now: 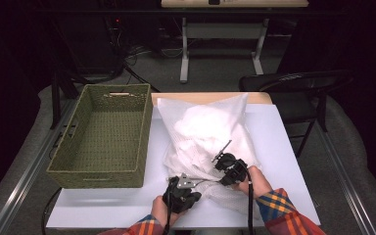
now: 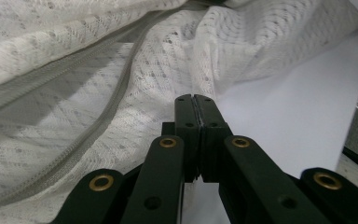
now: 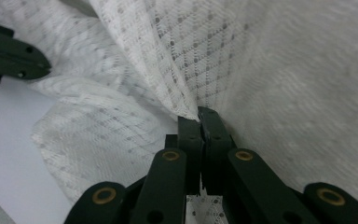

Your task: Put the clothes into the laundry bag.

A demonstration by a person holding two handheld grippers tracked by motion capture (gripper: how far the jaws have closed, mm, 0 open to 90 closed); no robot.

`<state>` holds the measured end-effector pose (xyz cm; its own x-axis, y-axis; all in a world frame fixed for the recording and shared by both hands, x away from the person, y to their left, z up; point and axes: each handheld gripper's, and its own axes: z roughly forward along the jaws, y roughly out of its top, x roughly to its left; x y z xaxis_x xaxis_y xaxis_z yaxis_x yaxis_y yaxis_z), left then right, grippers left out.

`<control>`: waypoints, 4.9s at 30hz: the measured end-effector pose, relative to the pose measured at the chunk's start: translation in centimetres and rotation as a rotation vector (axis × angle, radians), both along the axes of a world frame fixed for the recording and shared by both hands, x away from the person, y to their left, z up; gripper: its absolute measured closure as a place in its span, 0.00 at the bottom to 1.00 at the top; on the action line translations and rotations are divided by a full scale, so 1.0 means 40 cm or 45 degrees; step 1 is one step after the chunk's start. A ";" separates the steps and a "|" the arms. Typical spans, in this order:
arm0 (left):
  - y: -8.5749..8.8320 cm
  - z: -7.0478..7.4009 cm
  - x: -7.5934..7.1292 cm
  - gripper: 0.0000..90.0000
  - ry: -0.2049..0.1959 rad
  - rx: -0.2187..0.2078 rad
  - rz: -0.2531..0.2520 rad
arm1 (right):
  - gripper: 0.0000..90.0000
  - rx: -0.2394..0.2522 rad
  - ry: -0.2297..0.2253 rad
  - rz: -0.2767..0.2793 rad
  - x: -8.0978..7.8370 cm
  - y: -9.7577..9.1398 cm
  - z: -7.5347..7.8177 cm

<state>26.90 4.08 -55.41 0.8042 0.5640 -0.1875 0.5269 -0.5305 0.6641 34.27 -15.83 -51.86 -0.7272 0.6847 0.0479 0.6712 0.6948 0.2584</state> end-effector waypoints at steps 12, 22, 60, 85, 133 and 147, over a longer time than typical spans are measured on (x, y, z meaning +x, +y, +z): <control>0.189 0.073 -0.019 0.45 -0.064 0.171 0.146 | 0.97 0.012 -0.057 0.000 -0.008 -0.008 0.012; 0.197 0.024 0.006 0.67 -0.046 0.286 0.114 | 0.97 0.065 -0.124 0.002 -0.015 0.000 0.032; 0.288 0.052 -0.010 0.61 0.042 0.172 0.093 | 0.98 0.020 -0.088 0.018 -0.019 0.011 0.008; 0.245 0.018 0.026 0.68 0.000 0.232 0.214 | 0.98 0.022 -0.082 0.032 -0.020 0.015 0.008; 0.205 0.022 0.085 0.46 0.043 0.101 0.267 | 0.95 0.015 -0.076 0.025 -0.016 0.006 0.006; 0.222 0.004 0.107 0.75 0.082 0.017 0.278 | 0.93 0.011 -0.086 0.049 -0.018 0.015 0.010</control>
<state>31.17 12.94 -55.24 0.6495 0.7260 -0.2261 0.6712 -0.4077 0.6191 33.54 -15.25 -51.46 -0.7546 0.6561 0.0032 0.6249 0.7172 0.3084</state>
